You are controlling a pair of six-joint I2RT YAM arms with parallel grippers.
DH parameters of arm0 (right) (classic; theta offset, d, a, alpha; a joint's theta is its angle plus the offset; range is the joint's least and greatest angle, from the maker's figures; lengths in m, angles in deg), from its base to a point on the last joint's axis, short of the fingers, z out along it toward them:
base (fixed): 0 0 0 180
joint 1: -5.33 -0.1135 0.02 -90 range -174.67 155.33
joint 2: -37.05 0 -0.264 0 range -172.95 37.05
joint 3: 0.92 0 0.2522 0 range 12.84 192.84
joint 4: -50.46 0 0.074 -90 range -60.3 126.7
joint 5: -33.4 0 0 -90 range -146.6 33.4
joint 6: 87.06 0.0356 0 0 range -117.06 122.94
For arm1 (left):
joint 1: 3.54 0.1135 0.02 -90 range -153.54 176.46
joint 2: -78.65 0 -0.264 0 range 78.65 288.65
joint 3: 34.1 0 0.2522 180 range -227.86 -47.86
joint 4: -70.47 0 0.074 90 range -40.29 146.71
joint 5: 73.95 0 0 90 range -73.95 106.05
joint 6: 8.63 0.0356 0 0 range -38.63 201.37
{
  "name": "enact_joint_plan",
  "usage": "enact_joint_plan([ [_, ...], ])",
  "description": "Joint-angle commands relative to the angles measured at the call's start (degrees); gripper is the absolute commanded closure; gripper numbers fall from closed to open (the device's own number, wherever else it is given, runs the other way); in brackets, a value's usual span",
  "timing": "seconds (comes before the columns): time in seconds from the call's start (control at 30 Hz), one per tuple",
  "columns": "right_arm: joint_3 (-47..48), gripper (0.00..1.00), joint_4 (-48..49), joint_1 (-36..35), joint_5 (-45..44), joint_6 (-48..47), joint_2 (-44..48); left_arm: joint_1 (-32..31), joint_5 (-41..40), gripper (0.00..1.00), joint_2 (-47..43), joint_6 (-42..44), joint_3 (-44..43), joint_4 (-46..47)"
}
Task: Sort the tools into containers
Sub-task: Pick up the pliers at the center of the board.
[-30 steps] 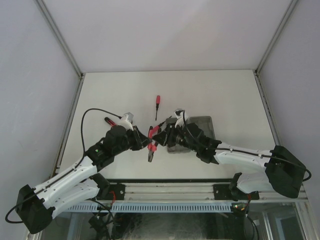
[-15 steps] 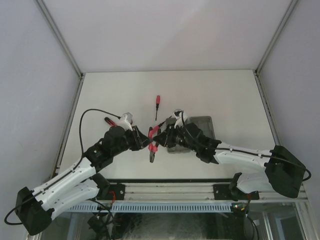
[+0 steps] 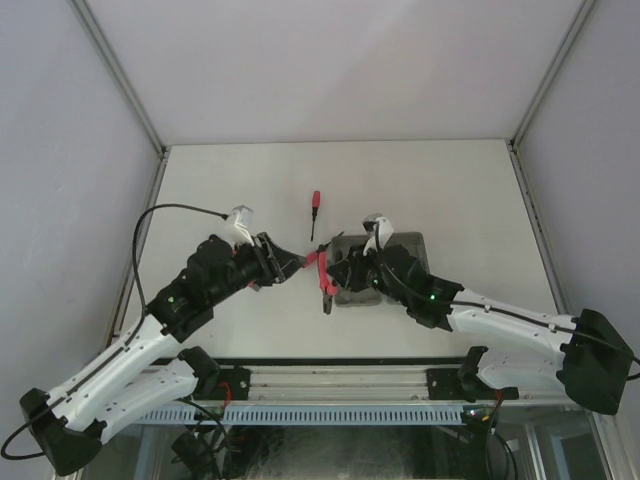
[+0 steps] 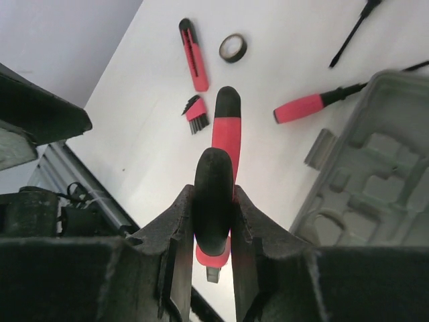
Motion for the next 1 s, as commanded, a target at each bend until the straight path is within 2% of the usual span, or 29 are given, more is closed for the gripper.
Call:
enact_joint_plan([
  [0.0, 3.6, 1.0, 2.4, -0.4, -4.3, -9.3, 4.3, -0.2, -1.9, 0.46, -1.3, 2.8, -4.3, -4.4],
  [0.07, 3.4, 1.0, 2.8, -0.4, -4.1, -13.6, 5.1, -0.2, -2.8, 0.4, -1.8, 3.1, -4.8, -5.7],
  [0.37, 3.3, 1.0, 0.5, -1.5, -7.5, -36.2, 11.6, -0.1, -6.4, 0.39, -4.9, 6.1, -7.1, -11.1],
  [0.47, 2.4, 1.0, -1.1, -1.6, -4.9, -44.3, 15.3, -0.1, -6.5, 0.39, -4.7, 7.4, -8.6, -12.3],
  [0.73, 1.0, 1.0, -9.4, -5.4, 7.0, -73.9, 22.0, -0.2, -4.7, 0.4, -2.8, 9.7, -10.8, -12.7],
  [0.83, 1.0, 1.0, -13.9, -8.7, 7.1, -88.8, 21.6, -0.1, -3.4, 0.42, -1.2, 10.0, -11.4, -12.5],
  [0.97, 1.2, 1.0, -14.8, -11.2, 3.7, -98.6, 20.3, -0.2, -2.5, 0.43, -0.4, 10.1, -12.3, -12.6],
])
